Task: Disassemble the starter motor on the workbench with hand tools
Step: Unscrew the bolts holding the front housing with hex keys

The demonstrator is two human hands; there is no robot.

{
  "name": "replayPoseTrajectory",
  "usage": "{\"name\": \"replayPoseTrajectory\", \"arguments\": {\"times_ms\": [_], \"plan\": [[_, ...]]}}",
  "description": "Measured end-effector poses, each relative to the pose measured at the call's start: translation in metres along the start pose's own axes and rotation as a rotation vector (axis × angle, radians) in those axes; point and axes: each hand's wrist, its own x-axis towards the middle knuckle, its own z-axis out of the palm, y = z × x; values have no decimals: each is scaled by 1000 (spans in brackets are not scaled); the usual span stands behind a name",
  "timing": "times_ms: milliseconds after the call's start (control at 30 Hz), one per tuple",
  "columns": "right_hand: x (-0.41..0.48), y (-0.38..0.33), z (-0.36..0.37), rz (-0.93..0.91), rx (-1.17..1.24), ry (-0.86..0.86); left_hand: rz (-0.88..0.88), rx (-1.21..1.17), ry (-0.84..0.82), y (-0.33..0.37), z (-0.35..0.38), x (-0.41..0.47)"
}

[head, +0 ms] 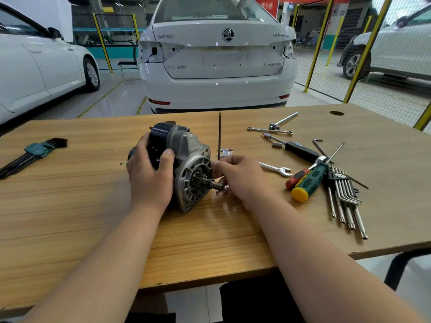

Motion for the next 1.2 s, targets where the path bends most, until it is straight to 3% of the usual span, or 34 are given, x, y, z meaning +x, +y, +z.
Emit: {"name": "replayPoseTrajectory", "arguments": {"times_ms": [133,533,700,767,1000,1200], "plan": [[-1,1,0,38,-127,-63,5,-4,-10,1,-2,0],[9,-13,-1,417,156,-262,-1,8,-18,3,-1,-3],[8,-5,12,330,150,-61,-9,-5,-7,3,1,-2],[7,-4,12,286,125,-53,-13,-3,-8,3,1,-3],[10,0,-3,216,210,-304,22,6,-1,1,1,-3],[21,-1,-15,174,135,-437,8,17,-18,3,1,-4]]}}
